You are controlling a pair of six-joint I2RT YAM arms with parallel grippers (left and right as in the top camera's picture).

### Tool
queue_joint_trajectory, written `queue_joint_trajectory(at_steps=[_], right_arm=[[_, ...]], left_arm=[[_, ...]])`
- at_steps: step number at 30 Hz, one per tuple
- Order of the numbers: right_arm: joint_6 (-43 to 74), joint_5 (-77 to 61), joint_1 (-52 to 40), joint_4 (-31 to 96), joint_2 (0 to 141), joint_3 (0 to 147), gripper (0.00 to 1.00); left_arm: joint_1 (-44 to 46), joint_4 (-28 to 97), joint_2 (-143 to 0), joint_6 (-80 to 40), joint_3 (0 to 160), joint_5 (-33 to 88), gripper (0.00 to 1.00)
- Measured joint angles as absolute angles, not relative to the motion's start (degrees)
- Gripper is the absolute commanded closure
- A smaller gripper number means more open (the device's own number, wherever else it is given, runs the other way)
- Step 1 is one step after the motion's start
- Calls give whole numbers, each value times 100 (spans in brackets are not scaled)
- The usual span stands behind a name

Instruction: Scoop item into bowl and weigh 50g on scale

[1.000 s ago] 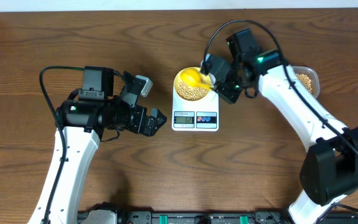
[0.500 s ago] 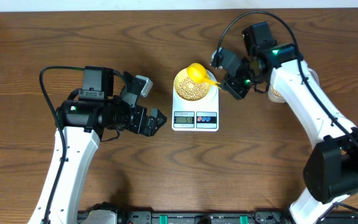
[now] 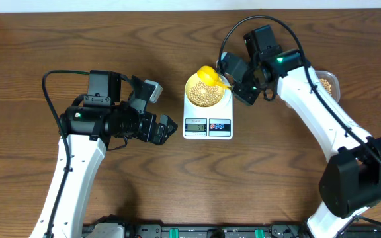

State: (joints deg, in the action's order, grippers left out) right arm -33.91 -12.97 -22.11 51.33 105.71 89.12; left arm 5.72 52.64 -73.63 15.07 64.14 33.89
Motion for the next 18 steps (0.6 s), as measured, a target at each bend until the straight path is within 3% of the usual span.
queue_joint_trajectory(at_steps=[18], right_arm=[[-3391,-1166,-2399,5142,10838,8906,99]], left_arm=[[572,5264,-7363,1507,6414,3389,2]])
